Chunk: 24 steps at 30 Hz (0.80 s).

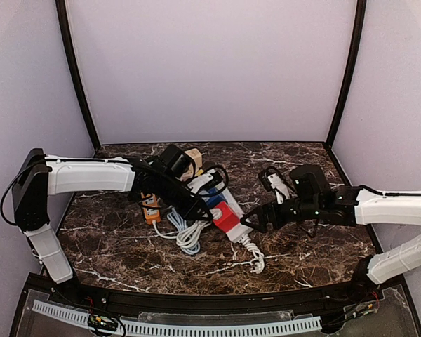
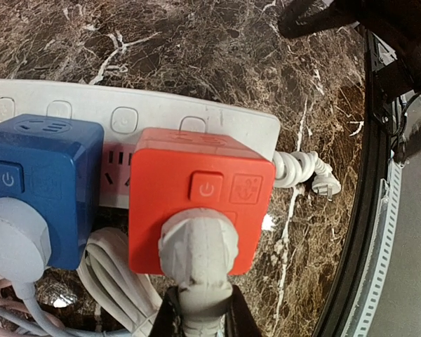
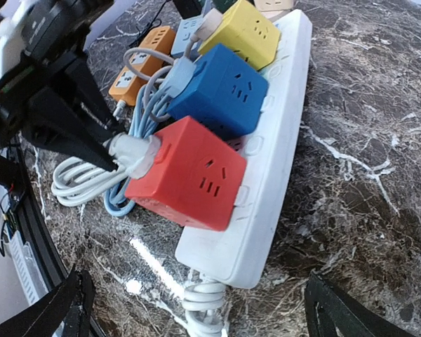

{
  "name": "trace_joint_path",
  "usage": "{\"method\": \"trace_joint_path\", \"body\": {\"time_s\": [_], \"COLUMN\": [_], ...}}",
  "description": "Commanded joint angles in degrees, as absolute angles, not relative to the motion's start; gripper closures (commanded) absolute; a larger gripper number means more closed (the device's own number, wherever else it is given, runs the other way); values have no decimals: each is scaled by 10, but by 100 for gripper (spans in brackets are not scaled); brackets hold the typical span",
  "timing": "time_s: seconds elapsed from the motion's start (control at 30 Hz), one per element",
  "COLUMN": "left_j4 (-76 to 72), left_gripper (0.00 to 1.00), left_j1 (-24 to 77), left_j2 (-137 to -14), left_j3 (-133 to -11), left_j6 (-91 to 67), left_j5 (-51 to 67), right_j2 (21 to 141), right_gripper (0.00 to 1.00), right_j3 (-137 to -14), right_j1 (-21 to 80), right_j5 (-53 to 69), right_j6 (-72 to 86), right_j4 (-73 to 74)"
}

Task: Pull the plug off the socket
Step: Remove the plug from the socket.

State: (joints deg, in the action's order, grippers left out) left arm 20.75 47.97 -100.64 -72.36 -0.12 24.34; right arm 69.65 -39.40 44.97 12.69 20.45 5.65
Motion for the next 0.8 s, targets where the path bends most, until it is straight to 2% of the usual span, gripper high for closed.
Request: {"method": "trace_joint_path", "body": {"time_s": [0.0,0.17,0.33,0.53,0.77], "left_j4": [163,147,145,152,154], "left_gripper": [99,99,99,99,99], "left_j1": [460,451,448,448,447], "left_j2": [-951,-940,-936,-937,-934], "left_j3": [-716,-699,-693,-691,-692], "left_j6": [-4,-7,-14,-17,-20], "left_j5": [291,303,306,303,303], "right_j2": [699,763,865,948,986], "right_gripper": [1,1,1,1,1], "right_j3": [-382,-420,-499,-559,-574], "right_j1": [541,603,657,681,687], "right_j5": [-60,-126,-240,-289,-327], "right_j6": [220,224,216,197,182], "right_j4": [41,31,103,144,164]}}
